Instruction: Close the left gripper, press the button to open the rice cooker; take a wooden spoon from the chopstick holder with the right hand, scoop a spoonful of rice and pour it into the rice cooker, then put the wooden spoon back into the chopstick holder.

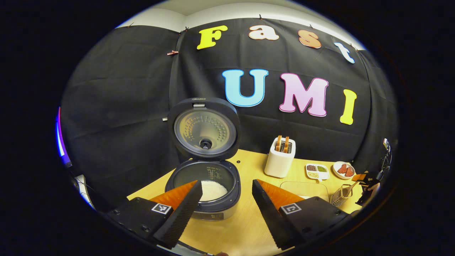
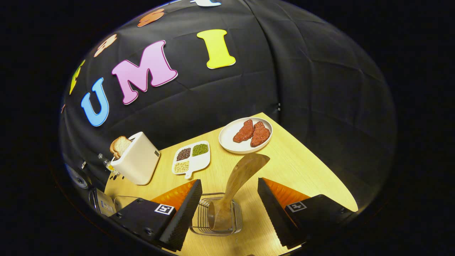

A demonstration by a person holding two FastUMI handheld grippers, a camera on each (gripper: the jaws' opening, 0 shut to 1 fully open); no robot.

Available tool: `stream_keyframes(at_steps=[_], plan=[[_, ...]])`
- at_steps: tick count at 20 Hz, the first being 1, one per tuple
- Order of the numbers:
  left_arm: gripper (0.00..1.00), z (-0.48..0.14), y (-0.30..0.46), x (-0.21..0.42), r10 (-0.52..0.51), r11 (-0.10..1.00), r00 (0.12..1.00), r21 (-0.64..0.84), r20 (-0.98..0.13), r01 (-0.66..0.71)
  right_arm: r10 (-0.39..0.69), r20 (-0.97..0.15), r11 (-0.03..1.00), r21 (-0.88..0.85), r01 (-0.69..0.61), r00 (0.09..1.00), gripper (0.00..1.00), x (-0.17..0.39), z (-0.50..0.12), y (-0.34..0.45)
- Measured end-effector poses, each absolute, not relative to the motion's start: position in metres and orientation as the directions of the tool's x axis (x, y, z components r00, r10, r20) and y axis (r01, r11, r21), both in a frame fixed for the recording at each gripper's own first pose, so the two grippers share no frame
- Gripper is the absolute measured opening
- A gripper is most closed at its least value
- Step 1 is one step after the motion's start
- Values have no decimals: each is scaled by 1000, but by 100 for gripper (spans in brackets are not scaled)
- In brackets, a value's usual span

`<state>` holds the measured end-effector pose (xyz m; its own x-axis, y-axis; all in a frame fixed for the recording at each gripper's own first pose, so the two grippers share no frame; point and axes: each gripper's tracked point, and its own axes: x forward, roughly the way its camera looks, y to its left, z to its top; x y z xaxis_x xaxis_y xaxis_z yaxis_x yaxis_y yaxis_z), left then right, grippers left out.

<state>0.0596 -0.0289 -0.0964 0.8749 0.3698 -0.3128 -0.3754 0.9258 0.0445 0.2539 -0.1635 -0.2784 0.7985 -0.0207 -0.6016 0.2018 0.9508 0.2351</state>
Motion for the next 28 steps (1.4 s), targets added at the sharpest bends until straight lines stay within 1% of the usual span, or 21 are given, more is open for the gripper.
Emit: stream_keyframes(at_steps=[1, 3, 4, 5, 6, 7, 8, 9, 11, 12, 13, 16, 19, 22, 23, 24, 25, 26, 28], plan=[[95, -98, -34, 58, 374, 924, 871, 48, -319, -379, -12, -612, 945, 252, 209, 791, 99, 259, -284, -162], [95, -104, -43, 55, 380, 922, 864, 61, -331, -383, -5, -611, 938, 272, 216, 791, 96, 268, -288, -164], [96, -106, -48, 53, 381, 922, 861, 67, -336, -381, -10, -604, 934, 279, 223, 797, 92, 273, -287, -166], [95, -110, -53, 51, 380, 923, 860, 72, -340, -379, -9, -599, 929, 292, 229, 801, 78, 277, -286, -166], [96, -113, -58, 49, 379, 923, 858, 77, -346, -377, -6, -597, 923, 304, 234, 802, 69, 277, -284, -165], [96, -117, -62, 47, 379, 923, 855, 81, -354, -376, -9, -596, 921, 308, 239, 803, 46, 277, -282, -165], [96, -120, -65, 45, 381, 922, 851, 84, -360, -378, -15, -596, 921, 304, 243, 803, 27, 278, -283, -168], [96, -121, -68, 44, 384, 921, 850, 84, -361, -381, -4, -596, 919, 315, 237, 803, 27, 278, -290, -165], [96, -121, -74, 42, 388, 919, 850, 76, -356, -387, 14, -604, 913, 334, 236, 797, 23, 276, -279, -164], [96, -120, -76, 41, 386, 919, 853, 67, -350, -389, 25, -608, 912, 339, 231, 794, 16, 273, -278, -162], [96, -121, -79, 39, 384, 919, 856, 58, -346, -389, 33, -608, 917, 334, 218, 793, 18, 269, -276, -159], [95, -123, -81, 35, 377, 921, 859, 42, -345, -387, 61, -590, 941, 303, 151, 805, 18, 262, -263, -147], [95, -122, -71, 32, 377, 920, 861, 30, -341, -391, 69, -544, 957, 273, 99, 836, 17, 258, -235, -137], [96, -121, -57, 32, 369, 922, 868, 10, -332, -388, 67, -481, 961, 268, 74, 874, 18, 256, -202, -128], [95, -123, -52, 33, 364, 924, 870, 9, -332, -383, 68, -460, 961, 269, 66, 885, 17, 256, -189, -124], [93, -122, -48, 34, 357, 927, 874, 9, -330, -375, 63, -436, 962, 265, 62, 898, 17, 255, -176, -121], [96, -123, -45, 35, 349, 930, 878, 9, -327, -366, 61, -414, 962, 266, 56, 908, 12, 254, -163, -117], [96, -124, -41, 36, 337, 935, 883, 8, -326, -354, 63, -395, 961, 273, 51, 917, 17, 251, -152, -111], [96, -125, -34, 38, 313, 945, 894, 6, -321, -328, 74, -374, 958, 284, 38, 924, 17, 243, -137, -96]])
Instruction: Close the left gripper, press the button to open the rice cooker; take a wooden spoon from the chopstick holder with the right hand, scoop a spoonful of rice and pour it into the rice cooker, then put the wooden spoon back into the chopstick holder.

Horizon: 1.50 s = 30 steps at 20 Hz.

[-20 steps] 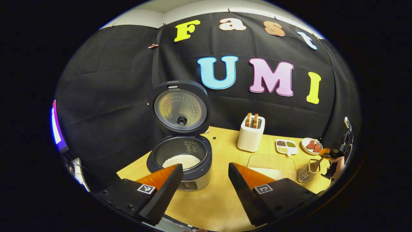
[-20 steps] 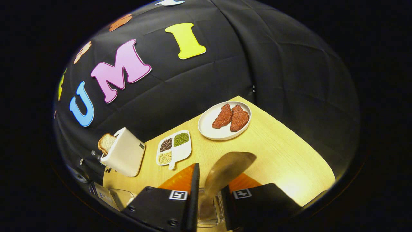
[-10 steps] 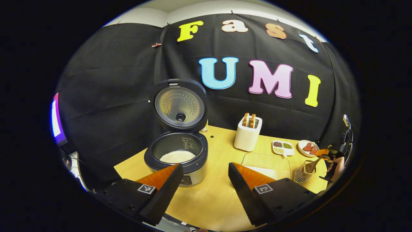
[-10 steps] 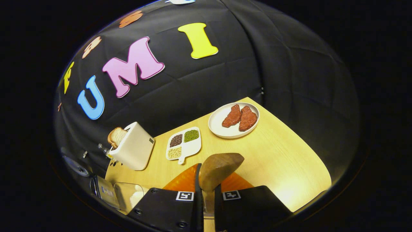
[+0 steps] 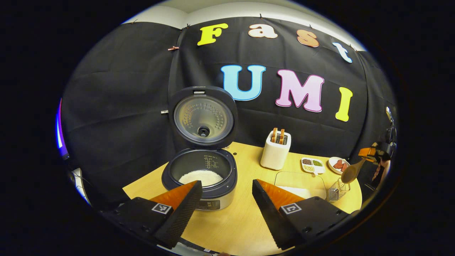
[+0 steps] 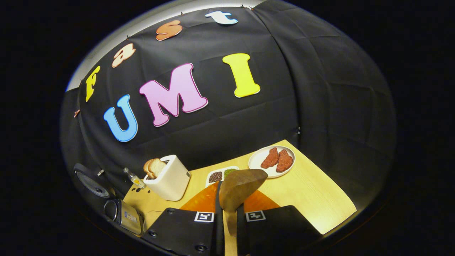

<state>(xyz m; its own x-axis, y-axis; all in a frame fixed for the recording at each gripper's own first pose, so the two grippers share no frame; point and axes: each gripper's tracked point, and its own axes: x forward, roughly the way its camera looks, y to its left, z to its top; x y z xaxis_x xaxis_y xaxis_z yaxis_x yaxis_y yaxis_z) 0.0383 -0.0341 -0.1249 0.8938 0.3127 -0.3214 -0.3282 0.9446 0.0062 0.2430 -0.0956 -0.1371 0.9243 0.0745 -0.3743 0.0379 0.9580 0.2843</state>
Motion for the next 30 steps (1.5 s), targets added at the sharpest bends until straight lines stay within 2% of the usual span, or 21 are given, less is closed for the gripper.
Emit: stream_keyframes(at_steps=[7, 14, 19, 24, 30], plan=[[96, -133, 0, 34, 268, 959, 909, -2, -318, -284, 232, -302, 950, 273, -149, 925, 17, 225, -108, 7], [96, -150, 37, 31, 282, 948, 893, -39, -350, -315, 322, -345, 946, 149, -288, 881, 18, 228, -157, 83], [95, -170, 49, 32, 281, 947, 878, -39, -387, -320, 295, -381, 951, 26, -309, 876, 17, 240, -207, 95], [96, -183, 52, 34, 271, 949, 870, -39, -411, -314, 272, -411, 952, -18, -306, 870, 18, 239, -250, 99], [96, -181, 57, 38, 276, 949, 872, -31, -405, -315, 285, -487, 956, 85, -280, 826, 18, 216, -287, 120]])
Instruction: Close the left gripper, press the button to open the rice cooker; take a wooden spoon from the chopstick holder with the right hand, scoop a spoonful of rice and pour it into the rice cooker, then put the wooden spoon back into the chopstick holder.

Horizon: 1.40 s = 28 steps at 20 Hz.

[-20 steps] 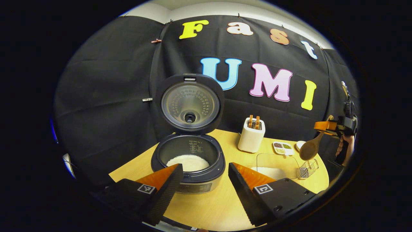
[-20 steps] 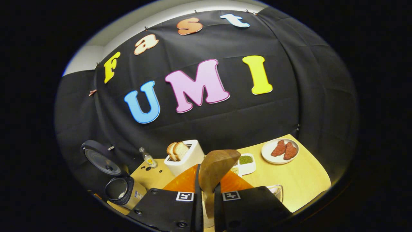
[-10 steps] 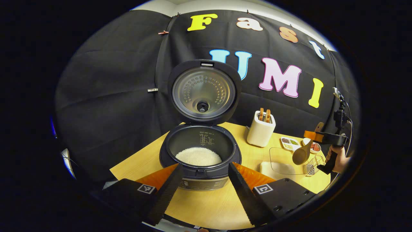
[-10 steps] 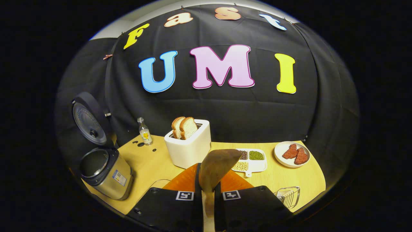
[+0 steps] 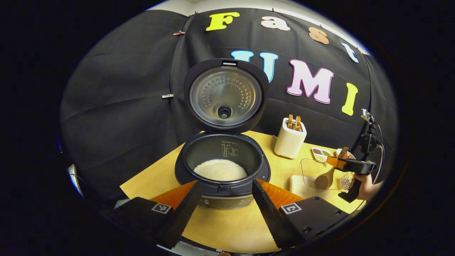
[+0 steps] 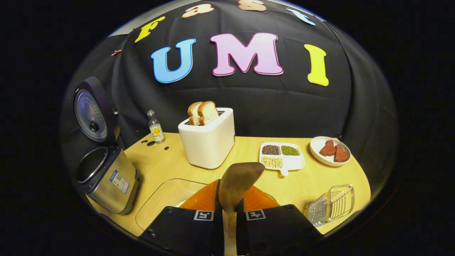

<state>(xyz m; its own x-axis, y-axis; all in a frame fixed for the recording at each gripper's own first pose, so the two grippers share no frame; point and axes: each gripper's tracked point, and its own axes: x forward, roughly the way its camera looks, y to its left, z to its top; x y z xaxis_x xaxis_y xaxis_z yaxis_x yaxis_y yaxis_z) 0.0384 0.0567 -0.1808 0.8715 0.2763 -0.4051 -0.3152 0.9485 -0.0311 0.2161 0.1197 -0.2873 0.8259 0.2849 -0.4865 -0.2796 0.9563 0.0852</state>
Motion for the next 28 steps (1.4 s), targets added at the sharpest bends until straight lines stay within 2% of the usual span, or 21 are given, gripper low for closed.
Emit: stream_keyframes(at_steps=[4, 9, 17, 28], plan=[[96, -183, 60, 35, 281, 945, 869, -42, -407, -325, 355, -526, 935, 196, -296, 773, 18, 198, -293, 156], [96, -184, 61, 27, 287, 941, 870, -53, -402, -335, 402, -555, 916, 255, -311, 728, 18, 179, -294, 182], [96, -178, 66, 17, 295, 938, 874, -58, -387, -342, 436, -580, 853, 510, -110, 687, 18, 183, -281, 184], [96, -165, 66, 5, 289, 942, 889, -61, -355, -330, 362, -561, 730, 667, 148, 745, 18, 188, -249, 124]])
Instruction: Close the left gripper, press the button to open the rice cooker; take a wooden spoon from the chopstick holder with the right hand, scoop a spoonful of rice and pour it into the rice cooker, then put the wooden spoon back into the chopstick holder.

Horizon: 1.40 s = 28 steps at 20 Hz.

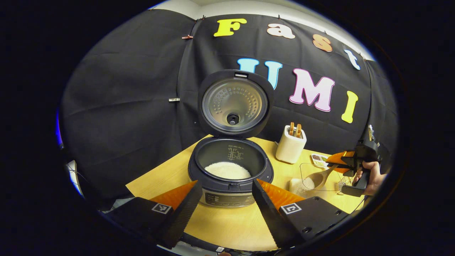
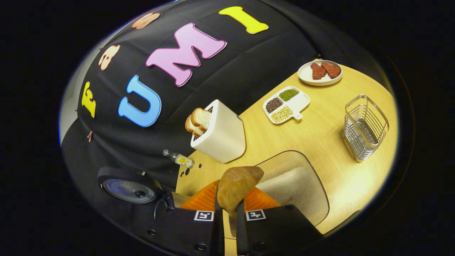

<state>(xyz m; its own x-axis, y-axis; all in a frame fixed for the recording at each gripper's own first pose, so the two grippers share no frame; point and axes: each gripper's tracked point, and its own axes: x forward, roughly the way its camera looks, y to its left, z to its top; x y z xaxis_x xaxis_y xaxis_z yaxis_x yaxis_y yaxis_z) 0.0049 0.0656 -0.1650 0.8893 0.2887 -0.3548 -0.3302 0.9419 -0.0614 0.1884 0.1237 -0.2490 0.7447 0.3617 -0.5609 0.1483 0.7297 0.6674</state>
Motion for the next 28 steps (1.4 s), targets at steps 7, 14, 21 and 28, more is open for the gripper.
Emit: stream_keyframes(at_steps=[7, 14, 21, 28], plan=[[96, -160, 61, 1, 244, 958, 909, -62, -339, -280, 331, -504, 596, 767, 237, 798, 18, 188, -206, 99], [96, -151, 65, -9, 226, 966, 924, -50, -308, -253, 404, -443, 479, 848, 228, 800, 17, 170, -161, 135], [96, -145, 96, -21, 251, 955, 923, -77, -291, -285, 506, -383, 429, 889, 160, 773, 17, 166, -123, 219], [96, -151, 147, -36, 341, 921, 892, -83, -297, -380, 591, -350, 516, 856, -7, 727, 17, 165, -116, 324]])
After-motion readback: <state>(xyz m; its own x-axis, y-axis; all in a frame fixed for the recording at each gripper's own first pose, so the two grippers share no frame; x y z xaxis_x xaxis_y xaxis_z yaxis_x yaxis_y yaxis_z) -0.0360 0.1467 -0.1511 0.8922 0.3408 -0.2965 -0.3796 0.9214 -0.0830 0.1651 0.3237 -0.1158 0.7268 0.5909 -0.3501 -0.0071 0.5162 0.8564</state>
